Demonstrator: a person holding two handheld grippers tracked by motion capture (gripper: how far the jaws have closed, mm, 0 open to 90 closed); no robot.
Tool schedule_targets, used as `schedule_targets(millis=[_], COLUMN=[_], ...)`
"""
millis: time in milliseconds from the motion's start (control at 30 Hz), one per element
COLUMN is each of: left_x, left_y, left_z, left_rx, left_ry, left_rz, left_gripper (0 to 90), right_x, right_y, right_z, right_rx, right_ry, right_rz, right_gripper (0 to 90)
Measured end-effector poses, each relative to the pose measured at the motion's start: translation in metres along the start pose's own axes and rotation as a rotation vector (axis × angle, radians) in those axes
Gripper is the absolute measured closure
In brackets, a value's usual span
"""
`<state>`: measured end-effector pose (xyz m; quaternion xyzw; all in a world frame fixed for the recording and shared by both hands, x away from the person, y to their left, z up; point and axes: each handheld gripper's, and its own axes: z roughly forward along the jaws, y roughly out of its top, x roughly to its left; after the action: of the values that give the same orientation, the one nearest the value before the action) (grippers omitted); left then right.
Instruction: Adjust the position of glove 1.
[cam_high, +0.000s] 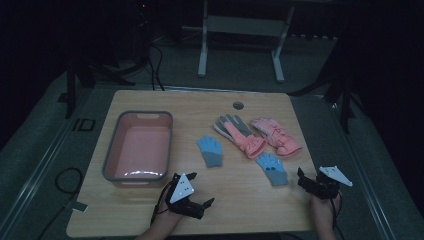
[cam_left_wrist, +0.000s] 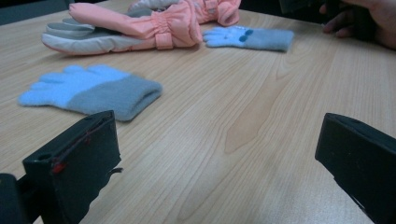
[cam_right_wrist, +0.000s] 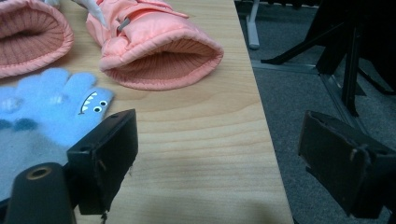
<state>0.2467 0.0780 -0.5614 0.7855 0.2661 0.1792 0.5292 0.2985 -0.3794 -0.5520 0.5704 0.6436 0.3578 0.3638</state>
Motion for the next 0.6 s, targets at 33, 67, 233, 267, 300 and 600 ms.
schedule_targets(millis=[33, 67, 233, 267, 300, 600], left_x=[0.0002, 0.0003, 0.0005, 0.0005, 0.0015, 0.0013], left_y=[0.0, 0.0, 0.0, 0.0, 0.0, 0.0], left_z=[0.0, -0.0001, 0.0001, 0.0001, 0.0002, 0.0002], left_rx=[0.001, 0.0, 0.001, 0.001, 0.001, 0.001], left_ry=[0.0, 0.0, 0.0, 0.0, -0.002, 0.0], left_rz=[-0.002, -0.002, -0.005, -0.005, -0.016, -0.015], left_gripper=[0.0, 0.0, 0.0, 0.0, 0.0, 0.0], right_x=[0.0002, 0.0002, 0.0007, 0.0007, 0.0013, 0.0013], right_y=[-0.0001, -0.0001, -0.0005, -0.0005, -0.0005, 0.0004], right_z=[-0.0002, -0.0002, -0.001, -0.001, -0.0012, 0.0003], right_rx=[0.006, 0.006, 0.022, 0.022, 0.036, 0.061], right_ry=[0.004, 0.004, 0.008, 0.008, 0.008, 0.02], right_rz=[0.001, 0.001, 0.008, 0.008, 0.003, -0.012], right_gripper=[12.2, 12.2, 12.2, 12.2, 12.2, 12.2])
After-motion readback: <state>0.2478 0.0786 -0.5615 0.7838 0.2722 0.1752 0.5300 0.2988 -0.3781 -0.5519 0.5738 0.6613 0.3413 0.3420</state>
